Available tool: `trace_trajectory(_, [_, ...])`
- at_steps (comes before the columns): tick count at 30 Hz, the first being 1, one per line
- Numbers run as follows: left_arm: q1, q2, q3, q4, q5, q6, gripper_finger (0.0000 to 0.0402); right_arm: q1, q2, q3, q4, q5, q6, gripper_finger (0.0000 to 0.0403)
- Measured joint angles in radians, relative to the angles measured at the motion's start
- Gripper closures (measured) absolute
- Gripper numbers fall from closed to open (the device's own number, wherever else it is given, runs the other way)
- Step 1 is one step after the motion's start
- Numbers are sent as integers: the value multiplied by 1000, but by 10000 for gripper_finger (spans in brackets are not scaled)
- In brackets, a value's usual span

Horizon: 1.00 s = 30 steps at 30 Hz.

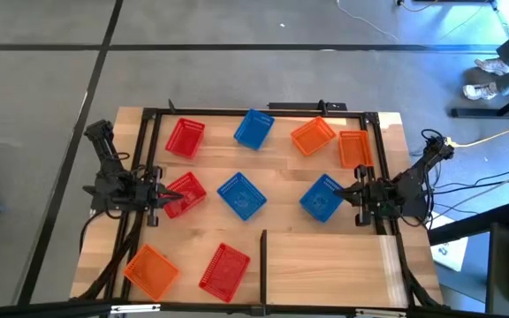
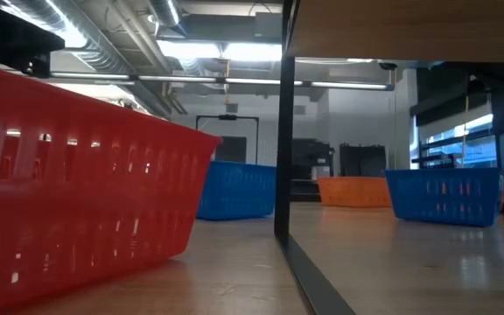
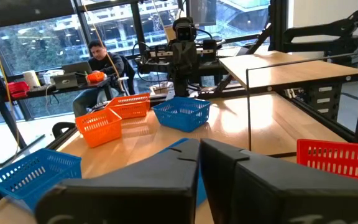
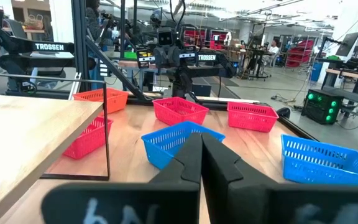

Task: Stack baskets on shelf by color
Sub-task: Put the bottom left blue basket on the shelf

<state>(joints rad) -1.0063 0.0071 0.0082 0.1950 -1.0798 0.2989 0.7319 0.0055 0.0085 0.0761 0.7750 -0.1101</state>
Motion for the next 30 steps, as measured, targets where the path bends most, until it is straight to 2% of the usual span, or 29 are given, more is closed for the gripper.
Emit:
trace_trajectory(14, [0,0,0,0,0,0,387,0,0,0,0,0,2,402])
trace_trajectory(19, [1,0,0,4,-23,33,380,0,0,0,3,-16,58,402])
trace_trajectory(21, [1,0,9,26,-36,0,378,0,0,0,11,-30,76,402])
trace_trajectory(26, [1,0,97,85,-36,-136,376,0,0,0,26,-70,75,402])
trace_trajectory(30, [1,33,214,78,-6,-74,380,0,0,0,26,-69,75,402])
